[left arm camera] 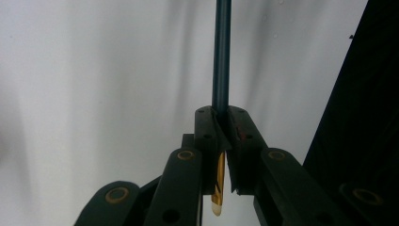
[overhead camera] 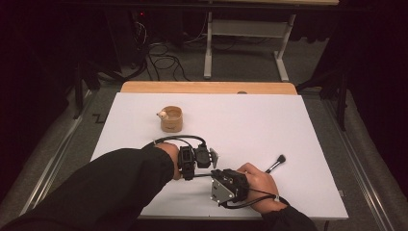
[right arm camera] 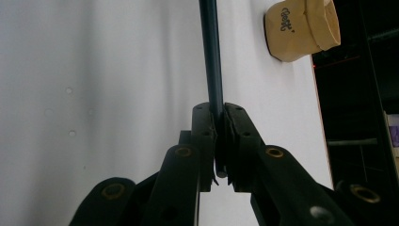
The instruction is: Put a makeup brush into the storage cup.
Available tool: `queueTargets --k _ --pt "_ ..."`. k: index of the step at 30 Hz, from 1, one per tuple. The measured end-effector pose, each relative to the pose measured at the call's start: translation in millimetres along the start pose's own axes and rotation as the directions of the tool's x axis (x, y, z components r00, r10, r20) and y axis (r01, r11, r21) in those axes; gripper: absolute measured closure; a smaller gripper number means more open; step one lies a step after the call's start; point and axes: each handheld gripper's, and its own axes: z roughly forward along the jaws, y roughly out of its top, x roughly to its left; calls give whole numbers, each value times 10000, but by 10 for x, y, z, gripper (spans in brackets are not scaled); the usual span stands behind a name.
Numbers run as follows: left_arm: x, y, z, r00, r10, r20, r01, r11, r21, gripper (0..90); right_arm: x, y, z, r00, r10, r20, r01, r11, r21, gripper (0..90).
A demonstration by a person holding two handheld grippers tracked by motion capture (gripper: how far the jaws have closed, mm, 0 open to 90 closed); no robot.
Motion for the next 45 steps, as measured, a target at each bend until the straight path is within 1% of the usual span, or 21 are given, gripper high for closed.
queueTargets --k 2,5,8,12,14,15,16,17,18,21,23,24,26,28,31,35,36,37,38,43,45 --pt "0 -5 0 10000 -19 -33 19 10000 -79 832 1 0 1 10000 -21 -28 21 10000 -9 858" --pt "-1 -9 -5 10000 -26 8 26 10000 -59 829 1 -2 3 9998 17 -192 -18 10000 -17 865" --pt "-1 -12 -2 10000 -79 -51 79 10000 -45 820 8 4 3 9997 20 -228 -21 10000 -36 868" --pt "23 -19 -18 9995 -291 -87 290 9995 -118 783 -4 -9 5 9993 134 -339 -136 9999 -58 869" --pt "44 -31 -28 9992 -393 -107 391 9991 -157 728 -2 -14 5 9991 238 -351 -239 9997 -38 869" --pt "58 -43 -26 9987 -480 -187 476 9986 -225 691 -2 -16 7 9991 266 -341 -267 9996 -46 869" --pt "69 -54 -24 9980 -576 -258 570 9980 -262 640 -13 -21 7 9993 167 -330 -167 9999 -18 869" --pt "77 -63 -26 9976 -638 -259 631 9976 -273 598 -12 -26 7 9993 199 -309 -198 9998 14 870" --pt "87 -78 -25 9973 -684 -278 675 9972 -324 578 -6 -28 4 9990 311 -326 -308 9995 81 869" --pt "103 -131 0 9956 -862 -370 841 9951 -526 492 -22 -47 11 9991 262 -320 -260 9996 72 869" --pt "110 -166 29 9943 -937 -511 908 9943 -563 433 -32 -68 9 9987 392 -328 -388 9992 124 869" --pt "110 -178 33 9940 -977 -500 950 9941 -529 416 -35 -79 6 9983 447 -375 -441 9989 169 869" --pt "118 -218 46 9925 -1045 -633 1003 9927 -663 378 -45 -100 7 9982 476 -378 -469 9987 182 869" --pt "136 -275 54 9889 -1296 -729 1226 9880 -938 343 -54 -122 11 9982 466 -368 -458 9987 224 869" --pt "178 -366 41 9841 -1610 -751 1526 9826 -1058 314 -59 -153 13 9973 643 -346 -631 9973 364 869" --pt "222 -509 69 9734 -2150 -789 2007 9668 -1583 308 -77 -198 15 9965 789 -281 -776 9959 473 869" --pt "235 -540 72 9715 -2247 -758 2110 9650 -1557 305 -78 -211 13 9954 919 -269 -904 9945 526 869" --pt "242 -571 90 9680 -2394 -754 2245 9601 -1665 304 -84 -223 14 9948 981 -267 -966 9939 531 869" --pt "251 -600 105 9659 -2489 -715 2337 9568 -1727 304 -84 -234 15 9933 1123 -264 -1108 9925 522 869" --pt "270 -717 197 9572 -2830 -600 2665 9433 -1980 303 -109 -281 15 9921 1241 -188 -1227 9904 640 869" --pt "278 -765 229 9509 -3037 -594 2843 9331 -2200 303 -122 -297 23 9925 1202 -228 -1187 9910 614 869"
